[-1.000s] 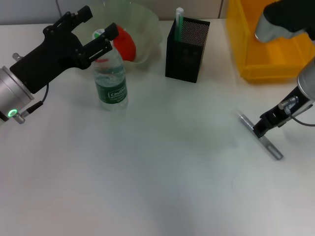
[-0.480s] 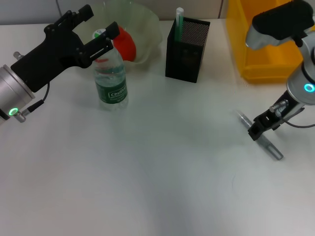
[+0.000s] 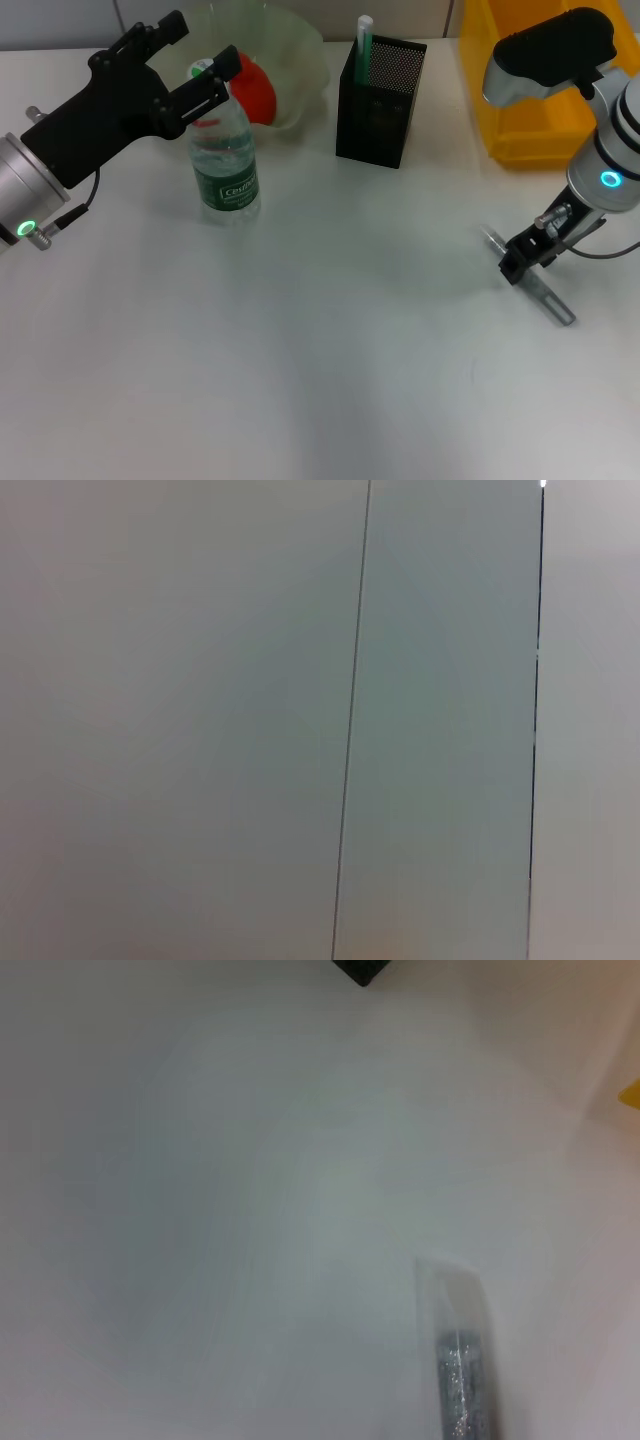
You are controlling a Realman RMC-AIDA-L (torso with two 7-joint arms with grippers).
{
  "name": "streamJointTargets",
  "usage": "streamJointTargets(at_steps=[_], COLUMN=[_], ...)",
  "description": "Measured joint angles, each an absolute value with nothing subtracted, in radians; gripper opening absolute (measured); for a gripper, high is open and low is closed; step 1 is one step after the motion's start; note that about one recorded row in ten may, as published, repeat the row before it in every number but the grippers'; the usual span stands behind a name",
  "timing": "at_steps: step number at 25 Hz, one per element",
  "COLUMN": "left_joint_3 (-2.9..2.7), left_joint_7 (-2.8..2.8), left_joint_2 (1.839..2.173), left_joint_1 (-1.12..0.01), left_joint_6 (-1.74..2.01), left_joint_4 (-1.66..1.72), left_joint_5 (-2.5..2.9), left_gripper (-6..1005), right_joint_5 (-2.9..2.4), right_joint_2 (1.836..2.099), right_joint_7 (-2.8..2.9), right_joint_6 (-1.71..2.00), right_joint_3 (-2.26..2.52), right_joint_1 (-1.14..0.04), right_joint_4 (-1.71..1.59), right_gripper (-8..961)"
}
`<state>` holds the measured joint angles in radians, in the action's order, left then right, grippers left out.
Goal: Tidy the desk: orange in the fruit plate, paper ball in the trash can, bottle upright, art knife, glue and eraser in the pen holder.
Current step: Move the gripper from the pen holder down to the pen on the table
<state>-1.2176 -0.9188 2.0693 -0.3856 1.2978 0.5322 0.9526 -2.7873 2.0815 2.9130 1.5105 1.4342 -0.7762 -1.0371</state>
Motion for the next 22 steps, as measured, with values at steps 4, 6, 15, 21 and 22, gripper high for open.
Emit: streamJointTargets(at_steps=[4, 6, 15, 21, 22], left_joint_3=[-1.216, -1.217, -1.218, -1.217, -1.215], left_joint_7=[-0.919, -0.919, -0.919, -0.919, -0.919], left_joint_2=[2.069, 2.069, 2.069, 2.069, 2.069], left_joint_1=[-0.386, -0.389, -0.395, -0.392, -0.392], left_joint_6=[1.298, 1.298, 1.298, 1.298, 1.298], left_joint_4=[0.532, 0.532, 0.532, 0.532, 0.532], left_joint_5=[0.953, 0.953, 0.953, 0.953, 0.953], left_gripper=[796, 796, 796, 796, 796], right_joint_5=[-2.787, -2.786, -2.783, -2.783, -2.783], right_joint_2=[2.081, 2.082, 2.082, 2.082, 2.082], right_joint_7=[2.912, 2.911, 2.907, 2.904, 2.904], right_joint_6=[1.504, 1.499, 1.492, 1.486, 1.486], right_joint_3=[1.433, 1.432, 1.428, 1.428, 1.428], right_joint_1=[-0.777, -0.778, -0.779, -0.779, -0.78], right_joint_4=[-1.028, -1.019, -1.01, -1.008, -1.004], right_gripper=[436, 427, 367, 334, 328])
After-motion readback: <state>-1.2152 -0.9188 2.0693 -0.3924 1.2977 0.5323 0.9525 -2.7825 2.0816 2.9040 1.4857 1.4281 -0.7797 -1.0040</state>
